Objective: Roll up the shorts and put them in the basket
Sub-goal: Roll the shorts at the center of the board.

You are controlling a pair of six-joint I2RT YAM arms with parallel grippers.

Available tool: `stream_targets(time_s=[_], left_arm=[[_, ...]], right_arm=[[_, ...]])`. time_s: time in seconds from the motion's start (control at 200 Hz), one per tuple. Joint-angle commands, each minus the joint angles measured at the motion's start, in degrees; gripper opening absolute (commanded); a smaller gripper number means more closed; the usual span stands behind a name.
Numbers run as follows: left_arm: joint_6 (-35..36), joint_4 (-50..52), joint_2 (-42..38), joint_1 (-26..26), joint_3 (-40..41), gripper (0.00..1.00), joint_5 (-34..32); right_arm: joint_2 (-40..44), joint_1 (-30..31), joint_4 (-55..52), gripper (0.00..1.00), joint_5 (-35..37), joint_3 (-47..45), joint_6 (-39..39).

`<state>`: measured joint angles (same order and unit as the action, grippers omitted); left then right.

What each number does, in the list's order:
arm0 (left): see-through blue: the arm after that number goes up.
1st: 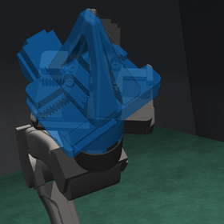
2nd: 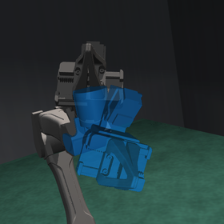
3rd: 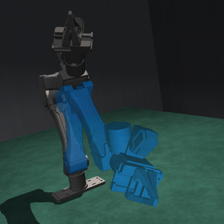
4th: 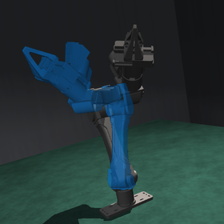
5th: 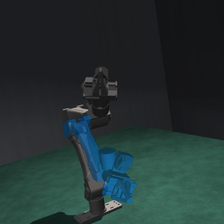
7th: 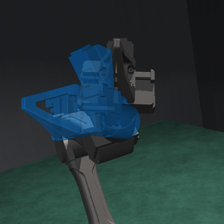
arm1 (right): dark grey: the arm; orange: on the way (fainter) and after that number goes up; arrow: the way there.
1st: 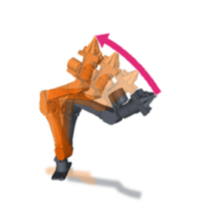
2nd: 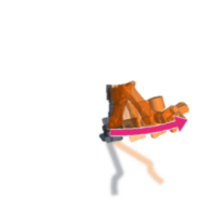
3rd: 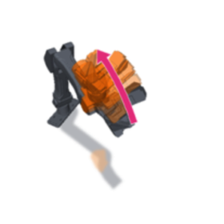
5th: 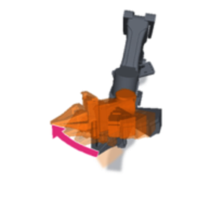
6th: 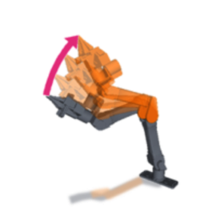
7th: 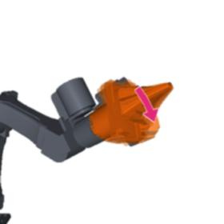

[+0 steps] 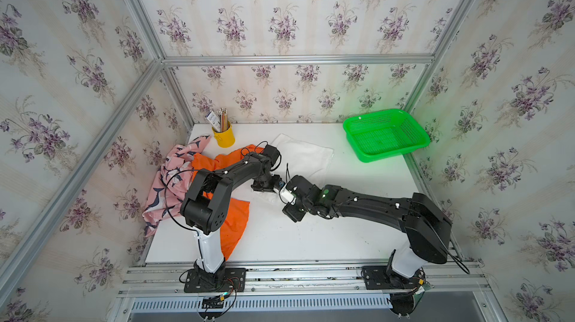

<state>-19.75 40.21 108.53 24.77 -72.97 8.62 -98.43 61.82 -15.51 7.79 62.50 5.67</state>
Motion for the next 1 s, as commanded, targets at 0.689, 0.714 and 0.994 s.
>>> stream_targets(time_s=[0.689, 0.714, 0.994], left_arm=[[5.8, 1.7, -5.0, -8.2, 4.3, 0.68, 5.7], [5.9, 1.8, -5.1, -8.2, 4.4, 0.68, 6.5], [6.9, 5.3, -16.6, -8.1, 4.3, 0.71, 5.3]], right_arm=[[-3.3, 0.6, -3.1, 0.13, -6.5, -3.1, 4.0], [-3.1, 0.4, -4.9, 0.12, -9.4, -2.5, 2.7], [-2.0, -7.8, -7.4, 0.12, -44.6, 0.5, -8.6]])
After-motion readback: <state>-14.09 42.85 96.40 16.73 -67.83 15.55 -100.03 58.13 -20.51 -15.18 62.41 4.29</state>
